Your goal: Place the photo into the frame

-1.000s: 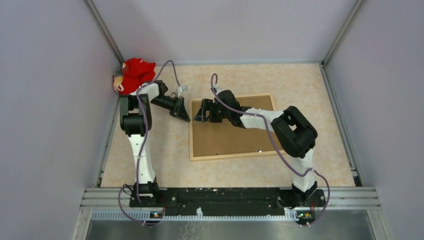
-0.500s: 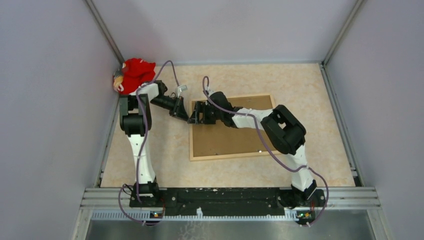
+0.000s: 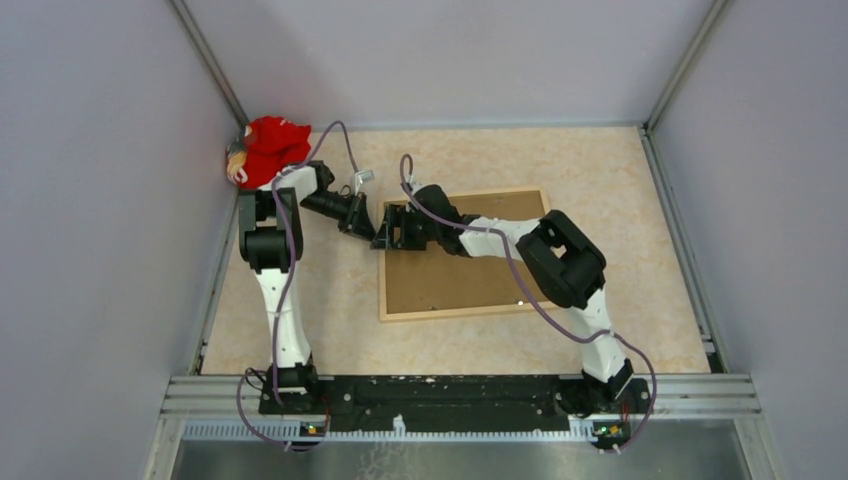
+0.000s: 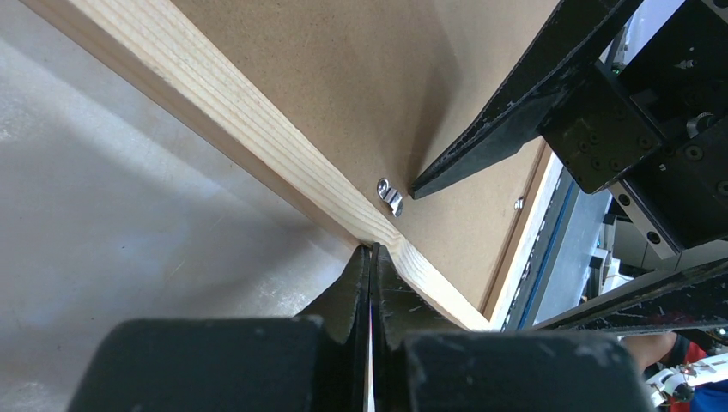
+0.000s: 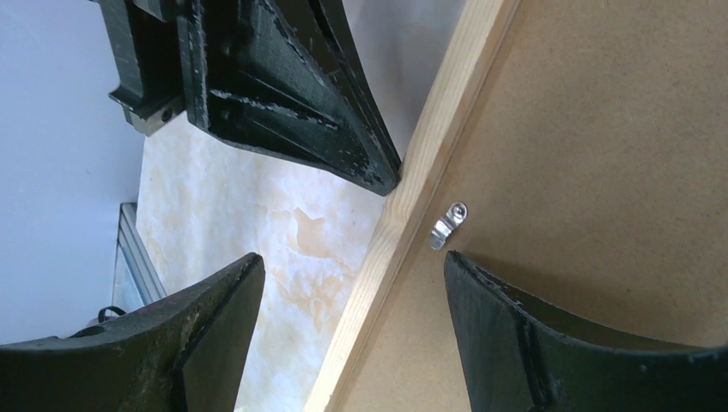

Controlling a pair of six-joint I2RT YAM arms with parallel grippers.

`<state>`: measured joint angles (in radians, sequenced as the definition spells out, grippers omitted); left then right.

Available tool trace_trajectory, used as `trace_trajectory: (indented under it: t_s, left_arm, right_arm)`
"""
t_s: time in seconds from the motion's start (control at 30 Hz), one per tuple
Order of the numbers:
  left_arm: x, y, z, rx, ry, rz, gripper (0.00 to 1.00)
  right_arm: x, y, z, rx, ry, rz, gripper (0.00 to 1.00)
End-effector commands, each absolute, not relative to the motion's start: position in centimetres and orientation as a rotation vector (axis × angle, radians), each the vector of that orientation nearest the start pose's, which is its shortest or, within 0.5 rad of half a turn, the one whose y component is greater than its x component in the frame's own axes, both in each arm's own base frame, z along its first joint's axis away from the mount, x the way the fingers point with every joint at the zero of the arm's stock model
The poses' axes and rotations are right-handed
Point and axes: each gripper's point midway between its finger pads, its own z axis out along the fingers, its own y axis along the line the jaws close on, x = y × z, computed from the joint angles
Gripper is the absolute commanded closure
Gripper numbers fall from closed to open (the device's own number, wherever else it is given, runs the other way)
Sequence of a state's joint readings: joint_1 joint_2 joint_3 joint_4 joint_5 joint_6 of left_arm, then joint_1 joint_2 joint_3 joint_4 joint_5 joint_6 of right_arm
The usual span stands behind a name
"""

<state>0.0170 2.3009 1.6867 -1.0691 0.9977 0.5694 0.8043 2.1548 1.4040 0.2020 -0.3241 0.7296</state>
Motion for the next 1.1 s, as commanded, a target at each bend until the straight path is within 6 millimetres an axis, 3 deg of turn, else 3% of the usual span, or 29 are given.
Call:
trace_trajectory:
  t_s: [0.0, 0.53, 1.07]
  left_arm:
    - [38.1, -12.3, 1.1, 0.725, 2.558, -1.279, 1.00]
    - [37.9, -12.5, 1.4, 0.725, 2.551, -1.296, 1.00]
    - [37.5, -12.4, 1.4, 0.733, 2.559, -1.293, 1.00]
  right_arm:
    - [33.6, 47.7, 6.4, -0.324, 2.314, 1.204, 0.23]
    - [33.6, 47.9, 4.5, -0.327, 2.348, 1.196, 0.23]
    - [34.7, 48.2, 4.8, -0.288, 2.328, 1.166, 0.23]
